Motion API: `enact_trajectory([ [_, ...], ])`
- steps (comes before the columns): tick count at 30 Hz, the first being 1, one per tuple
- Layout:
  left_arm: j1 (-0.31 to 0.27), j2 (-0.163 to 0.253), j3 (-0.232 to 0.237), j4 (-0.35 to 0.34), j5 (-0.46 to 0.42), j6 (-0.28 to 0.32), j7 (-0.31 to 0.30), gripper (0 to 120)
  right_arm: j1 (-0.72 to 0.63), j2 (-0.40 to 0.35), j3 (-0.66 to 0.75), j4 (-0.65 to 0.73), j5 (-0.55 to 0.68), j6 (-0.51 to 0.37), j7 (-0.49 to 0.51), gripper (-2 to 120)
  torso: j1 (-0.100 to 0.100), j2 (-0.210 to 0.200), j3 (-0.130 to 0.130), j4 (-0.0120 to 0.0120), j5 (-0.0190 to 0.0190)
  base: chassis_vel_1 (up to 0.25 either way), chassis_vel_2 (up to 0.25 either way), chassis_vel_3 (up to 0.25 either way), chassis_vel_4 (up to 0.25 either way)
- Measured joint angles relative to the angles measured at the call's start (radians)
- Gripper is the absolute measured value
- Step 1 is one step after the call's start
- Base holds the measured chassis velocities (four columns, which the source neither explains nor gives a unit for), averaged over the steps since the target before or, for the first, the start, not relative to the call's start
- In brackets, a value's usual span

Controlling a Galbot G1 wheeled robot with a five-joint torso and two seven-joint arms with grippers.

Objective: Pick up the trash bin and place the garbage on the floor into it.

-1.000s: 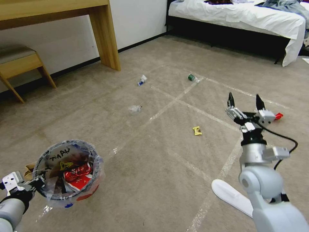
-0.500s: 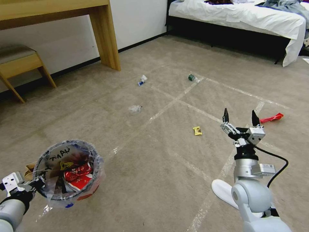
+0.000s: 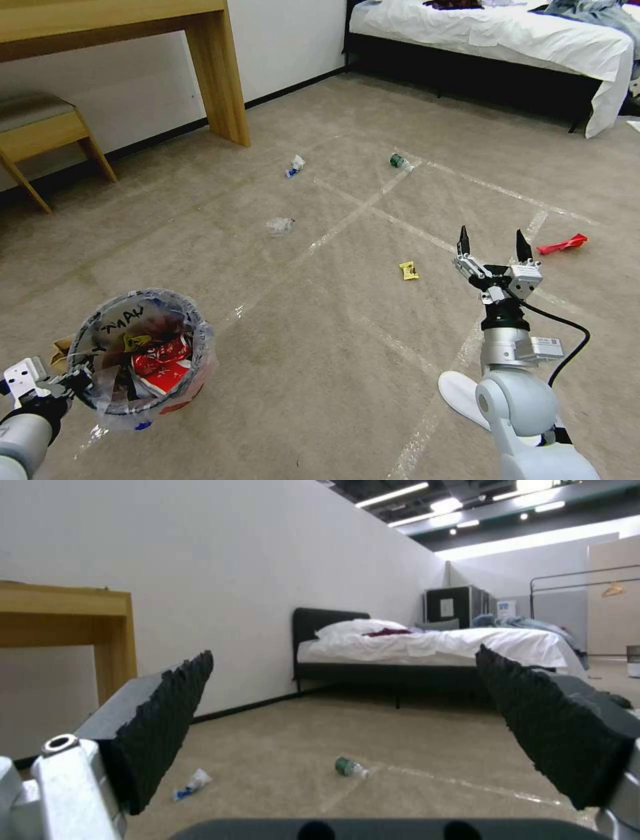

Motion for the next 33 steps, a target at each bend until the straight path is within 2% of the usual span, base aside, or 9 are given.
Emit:
enact_trajectory([
  [5,0.000,-0.009,0.000,0.006,0.038,-0.002,0.024,0,0.003,-0.005,0.002,-0.010,0.006,0.000,0.002,100,0.000,0.000,0.000,0.0000,0.0000,0.000,0.000,0.000,0.000],
  [16,0.002,-0.015,-0.001,0.015,0.057,-0.007,0.038,0,0.010,-0.008,-0.003,-0.022,0.007,0.000,0.004,100,0.000,0.000,0.000,0.0002,-0.0001,0.000,0.000,0.000,0.000],
  [33,-0.001,-0.018,-0.011,0.024,0.040,-0.007,0.034,0,0.007,-0.006,-0.007,-0.028,0.003,0.004,0.004,100,0.000,0.000,0.001,-0.0001,-0.0001,0.000,0.000,0.000,0.000],
])
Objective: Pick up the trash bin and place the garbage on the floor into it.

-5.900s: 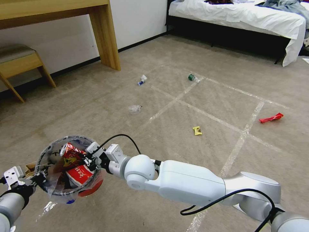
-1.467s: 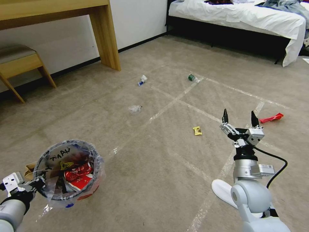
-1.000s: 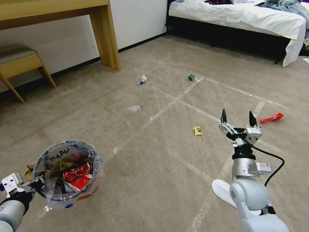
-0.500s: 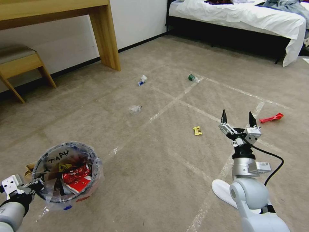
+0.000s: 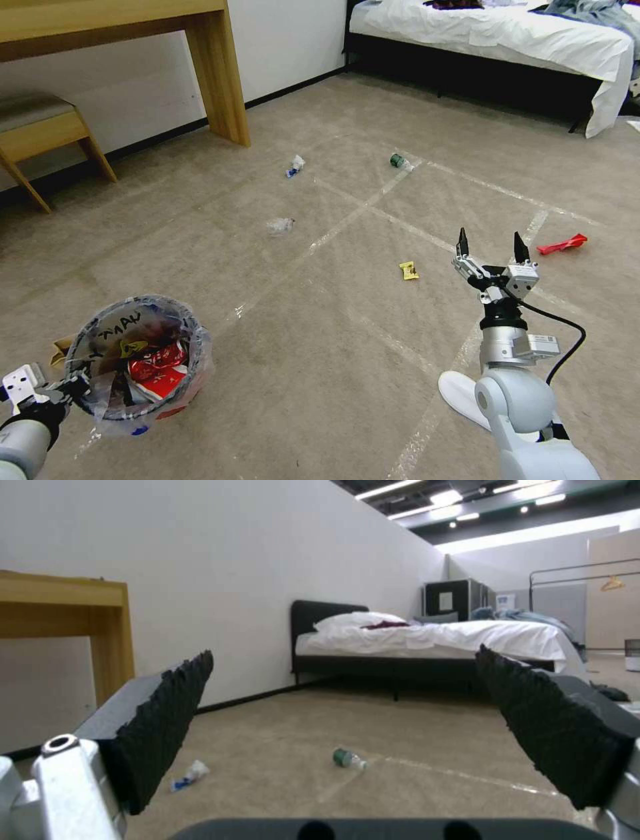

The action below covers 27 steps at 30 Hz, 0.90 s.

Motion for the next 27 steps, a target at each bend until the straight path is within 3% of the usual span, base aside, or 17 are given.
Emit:
enact_trajectory([
  [27,-0.008,0.015,-0.007,0.014,-0.014,0.001,-0.009,0,-0.009,0.009,-0.003,-0.009,-0.010,0.008,-0.003,100,0.001,0.030,0.028,0.0000,0.0000,0.000,0.000,0.000,0.000],
])
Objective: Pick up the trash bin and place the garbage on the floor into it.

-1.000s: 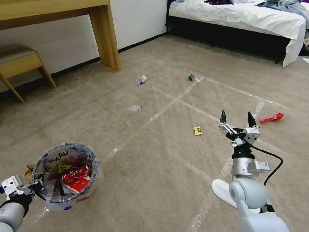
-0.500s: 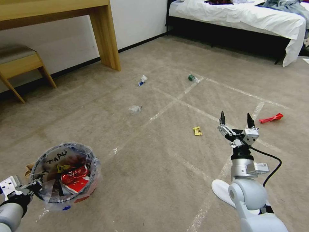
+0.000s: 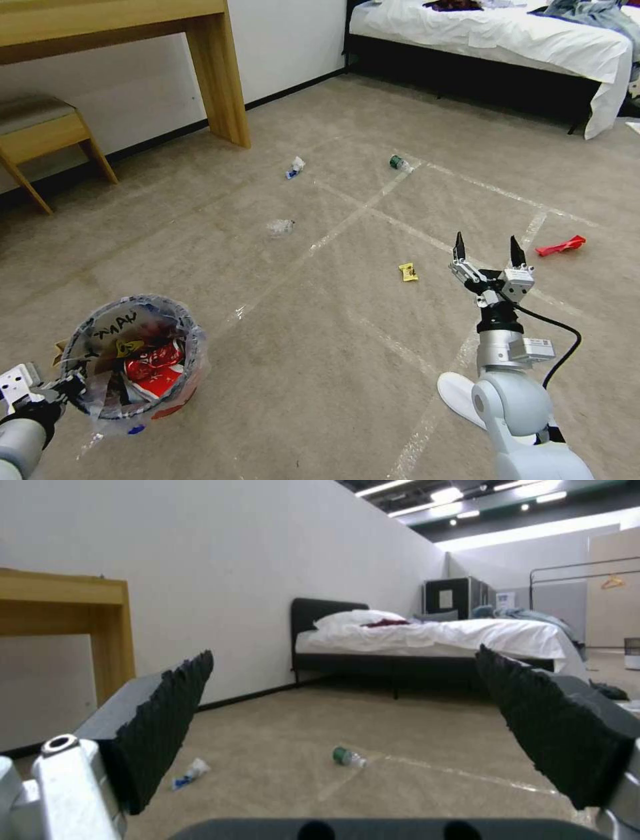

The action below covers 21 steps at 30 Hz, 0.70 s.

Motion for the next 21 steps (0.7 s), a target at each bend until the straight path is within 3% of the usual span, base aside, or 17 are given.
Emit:
enact_trajectory([
  [21,0.008,-0.014,0.006,0.010,0.043,-0.018,0.033,0,-0.001,-0.002,-0.008,-0.008,-0.010,0.003,0.000,100,0.001,0.010,0.010,0.0000,0.0000,0.000,0.000,0.000,0.000],
])
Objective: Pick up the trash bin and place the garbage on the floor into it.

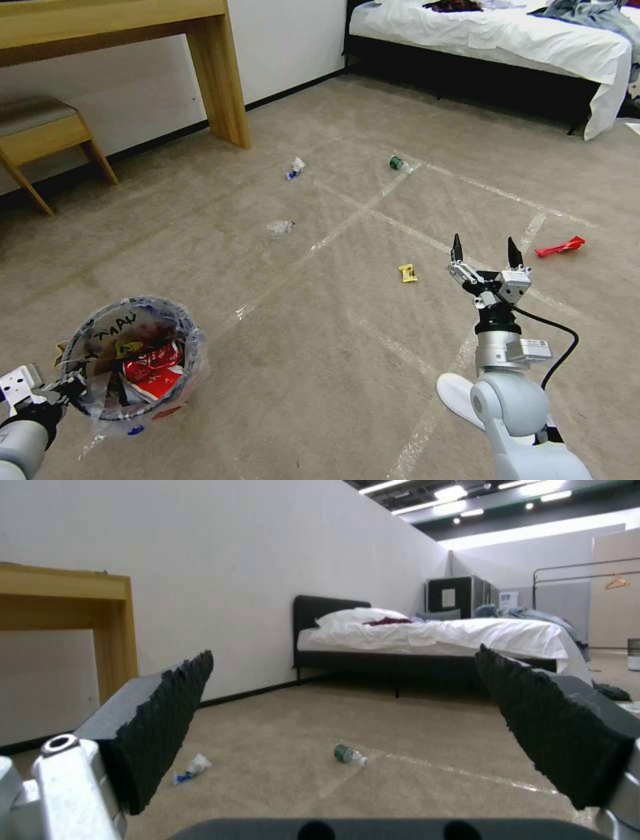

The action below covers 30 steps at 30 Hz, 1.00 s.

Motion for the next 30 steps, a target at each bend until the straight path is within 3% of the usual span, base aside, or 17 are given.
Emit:
enact_trajectory([
  [8,0.003,-0.004,-0.002,-0.003,-0.003,-0.001,0.002,0,-0.003,0.000,-0.001,0.002,-0.002,0.000,0.000,100,0.000,-0.001,0.000,-0.0001,0.0000,0.000,0.000,0.000,0.000],
  [30,0.012,-0.021,0.001,-0.013,0.003,-0.001,0.006,0,-0.013,0.000,0.016,0.001,-0.004,0.028,-0.029,100,-0.001,-0.041,-0.040,-0.0002,-0.0001,0.000,0.000,0.000,0.000],
])
